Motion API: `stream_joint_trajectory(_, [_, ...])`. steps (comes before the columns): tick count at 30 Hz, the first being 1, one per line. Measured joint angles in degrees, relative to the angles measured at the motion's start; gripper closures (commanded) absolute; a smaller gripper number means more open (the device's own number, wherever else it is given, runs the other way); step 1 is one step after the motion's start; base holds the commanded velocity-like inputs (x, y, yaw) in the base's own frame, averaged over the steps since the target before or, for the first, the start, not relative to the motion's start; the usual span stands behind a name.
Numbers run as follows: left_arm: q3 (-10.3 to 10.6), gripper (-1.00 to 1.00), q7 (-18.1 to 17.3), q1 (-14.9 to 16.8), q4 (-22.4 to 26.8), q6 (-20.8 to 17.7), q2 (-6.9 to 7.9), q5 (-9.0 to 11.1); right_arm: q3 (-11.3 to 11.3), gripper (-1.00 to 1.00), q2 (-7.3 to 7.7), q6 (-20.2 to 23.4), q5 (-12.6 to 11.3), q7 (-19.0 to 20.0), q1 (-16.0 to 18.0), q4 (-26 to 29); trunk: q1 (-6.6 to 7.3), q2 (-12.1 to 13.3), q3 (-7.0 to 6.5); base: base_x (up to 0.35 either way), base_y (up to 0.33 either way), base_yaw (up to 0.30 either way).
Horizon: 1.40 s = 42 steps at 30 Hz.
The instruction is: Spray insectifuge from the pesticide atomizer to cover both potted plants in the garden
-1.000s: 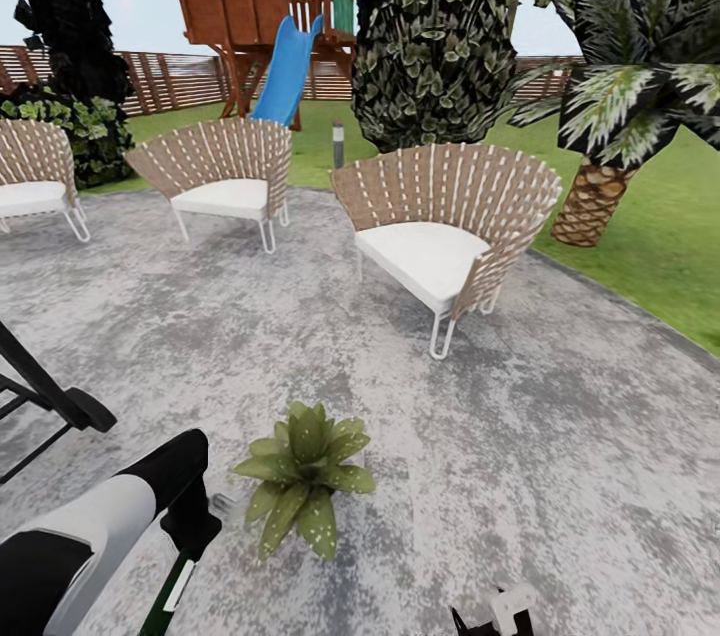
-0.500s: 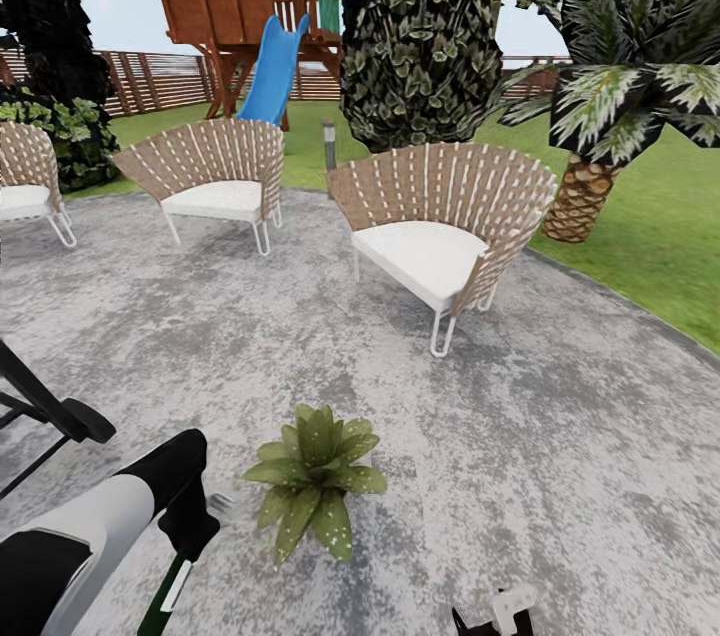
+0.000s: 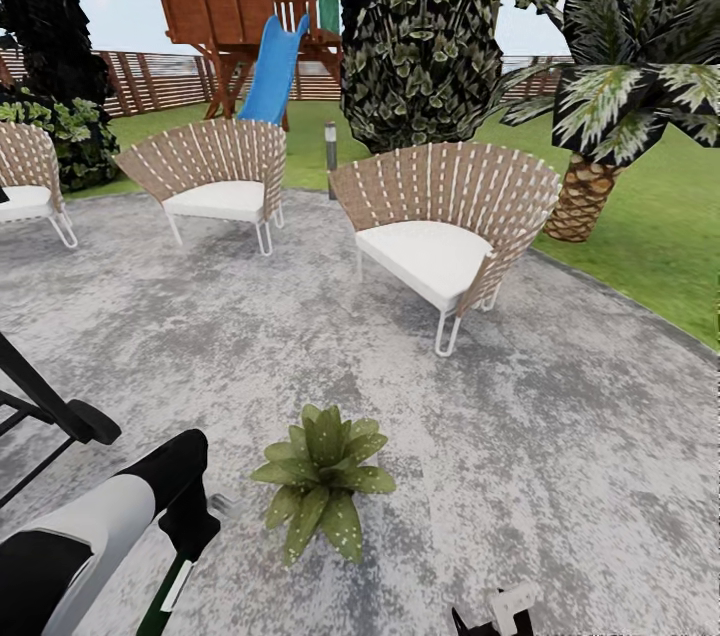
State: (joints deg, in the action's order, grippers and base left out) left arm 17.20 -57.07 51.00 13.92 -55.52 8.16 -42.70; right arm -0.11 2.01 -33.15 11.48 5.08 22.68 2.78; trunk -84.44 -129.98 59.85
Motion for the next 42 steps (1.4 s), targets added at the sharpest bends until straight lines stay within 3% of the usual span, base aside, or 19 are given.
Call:
stream_joint_trajectory(7, [2.82, 1.00, 0.00, 0.29, 0.02, -0.07, -0.82, 0.06, 0.00, -1.00, 0.00, 0.01, -0.01, 0.01, 0.02, -0.01, 0.00, 0.00, 0.00, 0.000, 0.000, -0.251])
stream_joint_trajectory(13, [3.05, 1.00, 0.00, 0.82, 0.07, -0.12, -1.55, 0.07, -0.01, -1.00, 0.00, 0.02, -0.01, 0.01, -0.02, 0.00, 0.00, 0.00, 0.00, 0.000, 0.102, -0.158])
stream_joint_trajectory(42, [3.13, 1.00, 0.00, -0.02, 0.00, -0.02, -1.49, 0.05, 0.08, -1.00, 0.00, 0.00, 0.01, 0.00, 0.03, 0.05, 0.00, 0.00, 0.00, 0.000, 0.070, -0.002])
